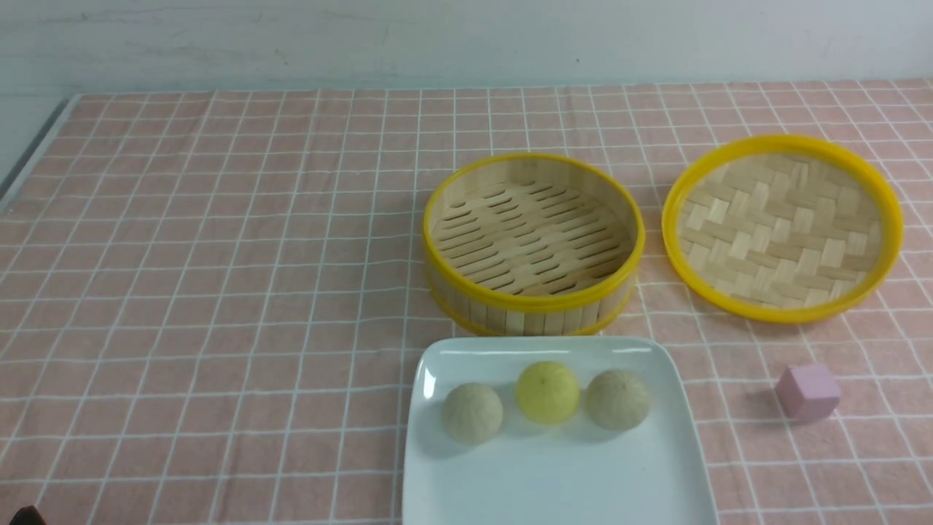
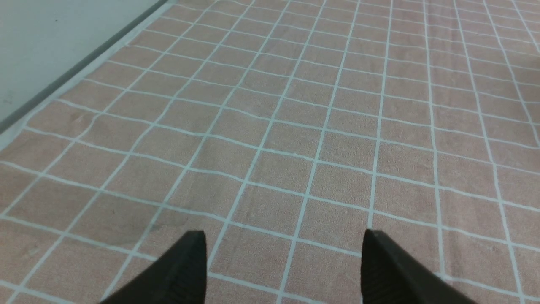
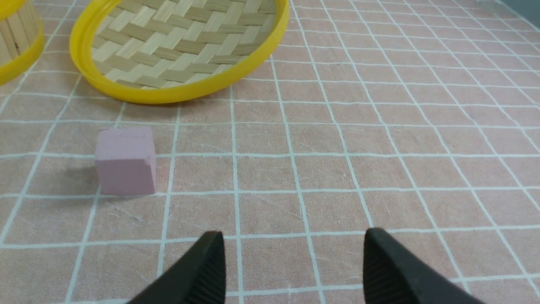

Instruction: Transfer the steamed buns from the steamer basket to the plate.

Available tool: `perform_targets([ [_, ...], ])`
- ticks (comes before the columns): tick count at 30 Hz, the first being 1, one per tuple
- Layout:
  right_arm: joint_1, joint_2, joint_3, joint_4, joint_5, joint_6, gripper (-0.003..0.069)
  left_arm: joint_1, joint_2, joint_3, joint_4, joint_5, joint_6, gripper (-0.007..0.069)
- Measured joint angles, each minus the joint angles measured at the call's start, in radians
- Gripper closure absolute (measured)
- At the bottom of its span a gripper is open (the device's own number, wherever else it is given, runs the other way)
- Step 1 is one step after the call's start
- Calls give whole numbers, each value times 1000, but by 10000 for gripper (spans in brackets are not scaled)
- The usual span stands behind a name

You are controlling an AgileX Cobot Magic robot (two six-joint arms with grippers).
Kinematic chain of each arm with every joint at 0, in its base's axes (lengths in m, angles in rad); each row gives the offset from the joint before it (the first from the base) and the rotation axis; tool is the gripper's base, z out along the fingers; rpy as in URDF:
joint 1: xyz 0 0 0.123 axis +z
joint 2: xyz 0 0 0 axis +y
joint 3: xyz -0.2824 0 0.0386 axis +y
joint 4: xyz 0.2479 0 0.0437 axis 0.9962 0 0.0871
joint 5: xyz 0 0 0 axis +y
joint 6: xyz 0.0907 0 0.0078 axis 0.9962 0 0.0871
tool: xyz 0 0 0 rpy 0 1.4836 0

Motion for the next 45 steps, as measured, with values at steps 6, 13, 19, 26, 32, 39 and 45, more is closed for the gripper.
perform_targets([
  [6,0,0,0,33,-2,1,216,0,0,0,0,0,0,130],
  [13,0,0,0,78,-3,19,216,0,0,0,0,0,0,130],
  [19,67,0,0,76,-3,19,216,0,0,0,0,0,0,130],
  [26,94,0,0,57,-3,21,216,0,0,0,0,0,0,130],
  [32,97,0,0,57,-3,21,216,0,0,0,0,0,0,130],
  [39,97,0,0,57,-3,21,216,0,0,0,0,0,0,130],
  [45,97,0,0,57,-3,21,216,0,0,0,0,0,0,130],
])
